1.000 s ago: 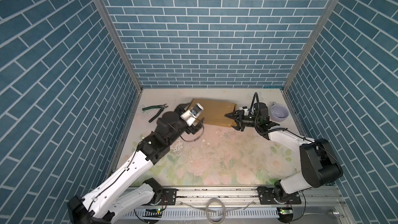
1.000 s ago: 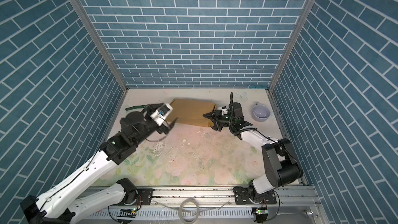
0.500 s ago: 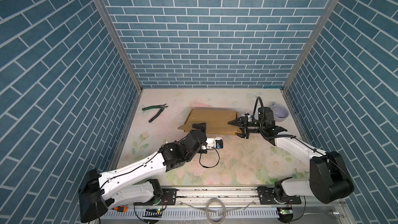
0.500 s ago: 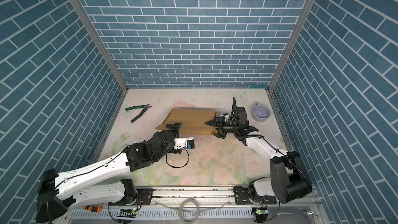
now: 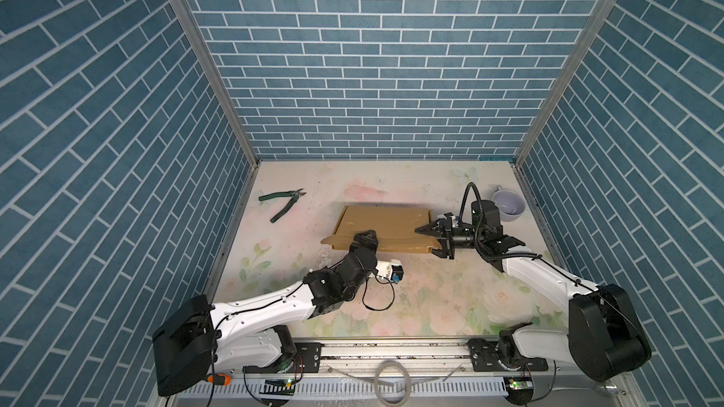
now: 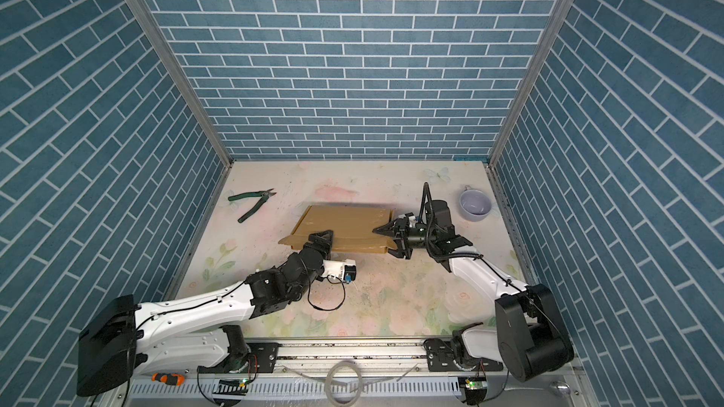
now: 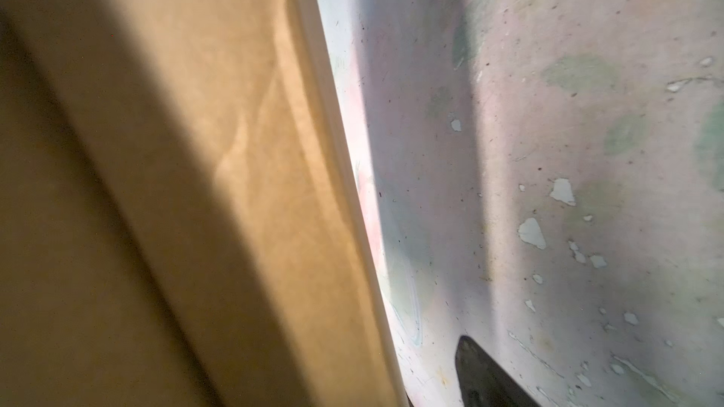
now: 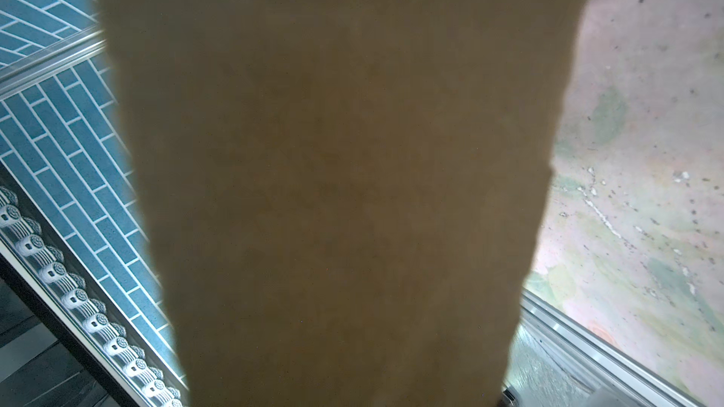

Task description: Fold the paper box

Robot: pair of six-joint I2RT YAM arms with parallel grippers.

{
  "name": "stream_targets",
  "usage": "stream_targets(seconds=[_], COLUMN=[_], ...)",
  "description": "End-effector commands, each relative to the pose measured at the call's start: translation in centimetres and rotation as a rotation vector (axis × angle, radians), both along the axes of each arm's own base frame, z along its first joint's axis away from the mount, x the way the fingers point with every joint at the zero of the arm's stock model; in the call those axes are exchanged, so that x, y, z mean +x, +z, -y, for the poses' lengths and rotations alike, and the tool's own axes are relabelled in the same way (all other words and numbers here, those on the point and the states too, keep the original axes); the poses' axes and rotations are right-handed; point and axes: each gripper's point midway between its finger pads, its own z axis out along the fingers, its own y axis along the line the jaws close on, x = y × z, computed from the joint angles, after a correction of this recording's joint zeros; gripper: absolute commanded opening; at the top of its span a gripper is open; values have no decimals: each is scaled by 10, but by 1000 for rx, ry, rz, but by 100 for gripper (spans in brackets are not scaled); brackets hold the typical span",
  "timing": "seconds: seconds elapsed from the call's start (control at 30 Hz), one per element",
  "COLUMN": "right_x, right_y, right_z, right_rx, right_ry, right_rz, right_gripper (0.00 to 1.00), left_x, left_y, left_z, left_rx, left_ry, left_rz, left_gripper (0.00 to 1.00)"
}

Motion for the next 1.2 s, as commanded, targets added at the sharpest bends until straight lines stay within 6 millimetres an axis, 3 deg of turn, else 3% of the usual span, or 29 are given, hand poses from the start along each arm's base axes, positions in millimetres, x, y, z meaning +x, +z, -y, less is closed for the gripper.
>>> stream_targets(seconds=[0.0,0.2,0.3,0.43,0.53,0.67,0.77,0.9,1.0,1.17], right_x=[-7,-3,3,5,9,24,36,43,46,47], right_y=[22,24,31,27,22,22,21,12,3,-16], right_z=[-5,-5,-6,-2,12,46,74,98,105,106], right_rx=[60,59,64,60,45,-20,-108,-267,-326,-332], right_ry=[48,35,17,-2,-39,-126,-178,-200,-209,-214], right_rz=[30,38,74,81,84,131,166,189,184,144], right_gripper=[53,67,71,78,81,83,83,83,83,82], left_x=[8,10,9,9,10,5,-6,-31,-45,-49], left_y=[18,20,23,24,34,45,51,40,32,20], left_z=[3,-2,-6,-14,-21,-35,-35,-34,-34,-28], left_rx=[-31,-21,-35,-35,-49,-69,-72,4,33,99], left_ry=[6,23,38,63,96,141,137,147,146,153], left_rz=[71,43,6,-58,-127,-291,-433,-705,-878,-1088], left_gripper=[69,49,44,44,44,46,46,49,54,57])
